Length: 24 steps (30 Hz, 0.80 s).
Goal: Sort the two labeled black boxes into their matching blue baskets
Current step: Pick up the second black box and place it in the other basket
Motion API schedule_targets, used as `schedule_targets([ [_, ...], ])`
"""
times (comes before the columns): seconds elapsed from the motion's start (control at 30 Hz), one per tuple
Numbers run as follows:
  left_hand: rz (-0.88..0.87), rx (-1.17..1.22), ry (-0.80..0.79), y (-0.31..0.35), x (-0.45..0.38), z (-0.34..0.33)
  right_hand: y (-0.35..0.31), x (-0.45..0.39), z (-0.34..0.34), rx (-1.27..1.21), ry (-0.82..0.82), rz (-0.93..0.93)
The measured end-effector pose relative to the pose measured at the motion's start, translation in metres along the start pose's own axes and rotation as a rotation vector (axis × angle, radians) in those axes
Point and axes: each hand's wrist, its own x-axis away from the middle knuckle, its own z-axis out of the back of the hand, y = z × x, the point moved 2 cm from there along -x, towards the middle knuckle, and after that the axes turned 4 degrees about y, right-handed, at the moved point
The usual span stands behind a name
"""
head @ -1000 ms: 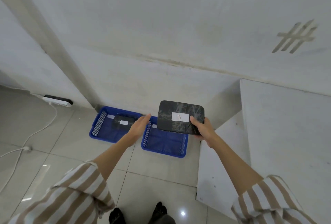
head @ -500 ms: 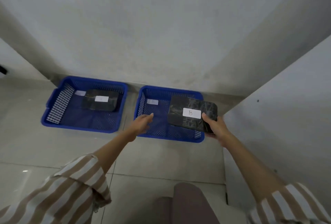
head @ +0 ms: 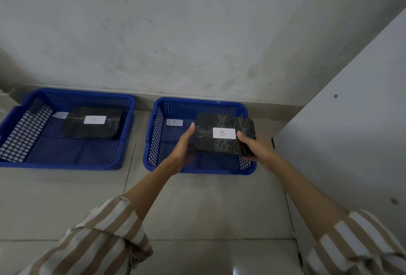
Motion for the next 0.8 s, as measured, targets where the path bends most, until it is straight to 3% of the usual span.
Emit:
schedule_targets([
  [0.13,-0.023,0.064,-0.039,-0.001,-0.005,0.003,-0.003,-0.005,-0.014,0.040,-0.016,0.003],
  [0.33,-0.062,0.065,0.040,-0.015,-0.019,0.019,0.009,-0.017,-0.026,0.089,-0.070,-0.037],
  [0.53,-0.078,-0.085,0.121,-0.010,-0.054,0.025,0.015,-0.040,-0.002,0.092,0.172,0.079],
  [0.67,-0.114,-0.206,0.127,-0.004,-0.072,0.013,0.023,-0.043,0.006,0.016,0.233,0.080],
  [0.8,-0.194,-0.394,0.265,-0.002,-0.084,0.003,0.030,-0.043,0.001,0.070,0.281,0.143],
])
